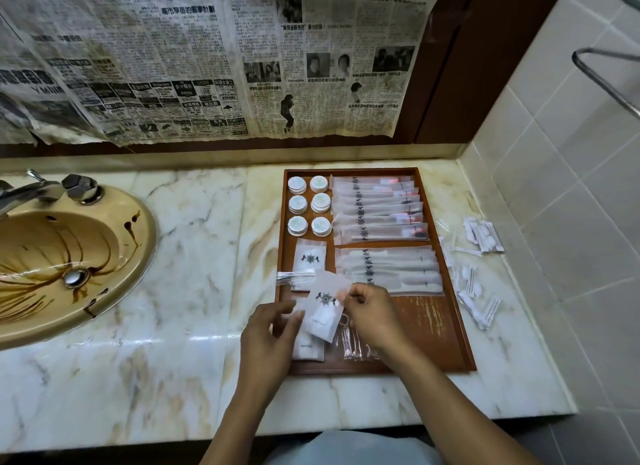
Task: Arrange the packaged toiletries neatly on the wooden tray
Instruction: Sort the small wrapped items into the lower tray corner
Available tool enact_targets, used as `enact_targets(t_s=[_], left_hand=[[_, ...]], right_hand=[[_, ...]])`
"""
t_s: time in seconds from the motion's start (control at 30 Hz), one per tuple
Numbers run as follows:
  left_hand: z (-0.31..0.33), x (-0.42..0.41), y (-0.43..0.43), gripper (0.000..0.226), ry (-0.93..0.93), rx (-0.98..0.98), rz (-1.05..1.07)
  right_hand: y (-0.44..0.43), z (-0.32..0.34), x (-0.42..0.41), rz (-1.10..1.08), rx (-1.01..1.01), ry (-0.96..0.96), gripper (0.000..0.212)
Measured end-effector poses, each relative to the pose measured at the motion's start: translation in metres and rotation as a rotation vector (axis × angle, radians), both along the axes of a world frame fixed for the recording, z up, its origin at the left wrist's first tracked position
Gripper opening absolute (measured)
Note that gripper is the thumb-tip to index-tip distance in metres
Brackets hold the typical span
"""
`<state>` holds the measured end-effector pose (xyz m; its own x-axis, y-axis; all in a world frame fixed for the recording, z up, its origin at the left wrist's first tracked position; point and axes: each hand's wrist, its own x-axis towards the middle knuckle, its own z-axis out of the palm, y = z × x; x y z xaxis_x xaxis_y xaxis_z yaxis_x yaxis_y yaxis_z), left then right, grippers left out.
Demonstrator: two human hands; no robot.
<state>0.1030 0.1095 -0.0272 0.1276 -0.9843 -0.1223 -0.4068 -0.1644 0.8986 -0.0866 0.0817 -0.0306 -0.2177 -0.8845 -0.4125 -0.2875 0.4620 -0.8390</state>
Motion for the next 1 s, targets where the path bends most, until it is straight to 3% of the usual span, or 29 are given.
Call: enact_targets(t_s=[0.27, 0.43, 0.67, 1.0], left_hand=[[-0.001, 0.011, -0.017, 0.015, 0.137, 0.269, -0.025], [-0.008, 0.008, -0.015, 0.007, 0.098, 0.313, 0.124], [-0.013, 0.005, -0.012, 0.013, -0.371, 0.376, 0.136], [-0.021, 0.005, -0.012, 0.014, -0.612, 0.246, 0.034]], right_hand=[[0.008, -0.012, 0.01, 0.084, 0.019, -0.053, 0.027], [0.013, -0.019, 0.019, 0.002, 0.036, 0.028, 0.025], [0.007, -0.024, 0.039, 0.036, 0.064, 0.273, 0.033], [0.007, -0.022, 0.05, 0.066, 0.023, 0.546, 0.023]])
